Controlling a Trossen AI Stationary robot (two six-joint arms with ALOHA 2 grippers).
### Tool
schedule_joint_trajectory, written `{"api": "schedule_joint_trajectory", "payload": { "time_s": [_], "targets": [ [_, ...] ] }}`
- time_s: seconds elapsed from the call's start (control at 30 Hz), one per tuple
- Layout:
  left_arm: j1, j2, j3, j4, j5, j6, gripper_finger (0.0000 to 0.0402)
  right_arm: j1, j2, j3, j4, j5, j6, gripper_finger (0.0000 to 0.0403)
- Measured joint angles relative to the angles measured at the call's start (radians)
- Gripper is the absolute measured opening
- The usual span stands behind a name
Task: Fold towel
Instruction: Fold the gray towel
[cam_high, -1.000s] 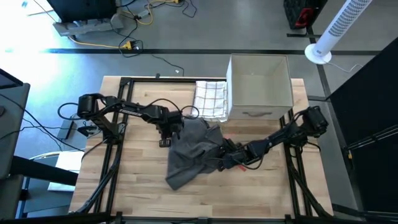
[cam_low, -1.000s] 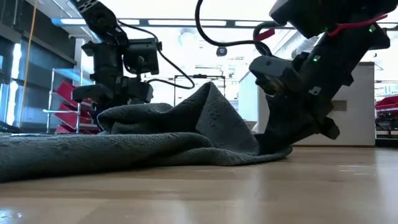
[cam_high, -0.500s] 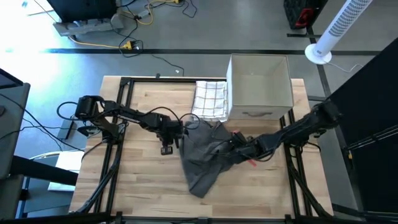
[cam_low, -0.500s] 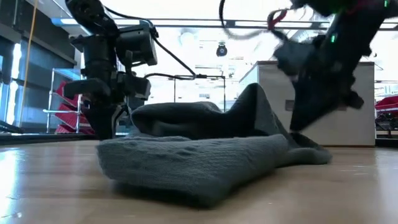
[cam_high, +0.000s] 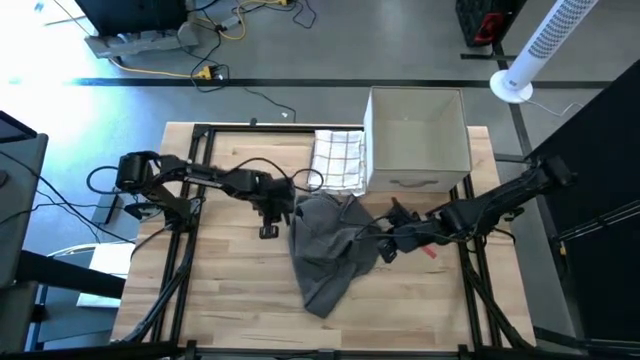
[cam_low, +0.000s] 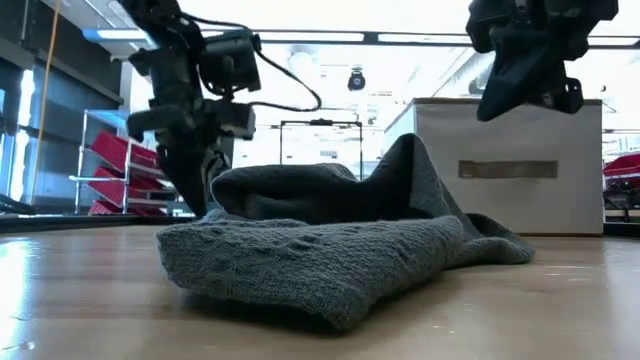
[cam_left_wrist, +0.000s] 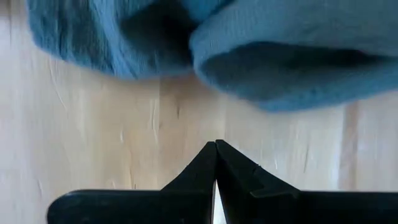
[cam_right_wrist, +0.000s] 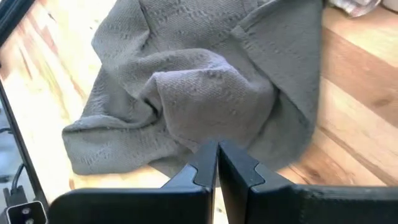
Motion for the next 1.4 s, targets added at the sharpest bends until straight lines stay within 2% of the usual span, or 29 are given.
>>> {"api": "schedule_joint_trajectory", "payload": {
  "time_s": [0.2,0.47,0.57,0.73,0.9,1.13,1.27,1.4],
  "targets": [
    [0.045,-0.004,-0.003,0.012,-0.012,0.012,0.0,0.027,0.055,0.0,0.021,-0.05,0.019,0.0001],
    [0.048,-0.005,-0.053,0.089,-0.011,0.009,0.0,0.077,0.216,0.0,0.106,-0.154,0.024,0.0001],
    [0.049,-0.005,-0.077,0.141,0.035,0.008,0.0,0.076,0.272,0.0,0.144,-0.176,-0.013,0.0001],
    [0.048,-0.006,-0.089,0.152,0.045,0.006,0.0,0.07,0.341,0.0,0.211,-0.227,-0.066,0.0004],
    [0.048,-0.006,-0.089,0.153,0.045,-0.016,0.0,0.07,0.389,0.0,0.225,-0.225,-0.079,0.0055],
    [0.042,-0.006,-0.089,0.153,0.043,-0.037,0.0,0.064,0.398,0.0,0.201,-0.119,-0.048,0.0145],
    [0.042,-0.006,-0.089,0.155,0.042,-0.041,0.0,0.065,0.398,0.0,0.195,-0.072,-0.065,0.017],
    [0.042,-0.006,-0.089,0.157,0.042,-0.041,0.0,0.058,0.398,0.0,0.182,-0.006,-0.093,0.0176]
  ]
}}
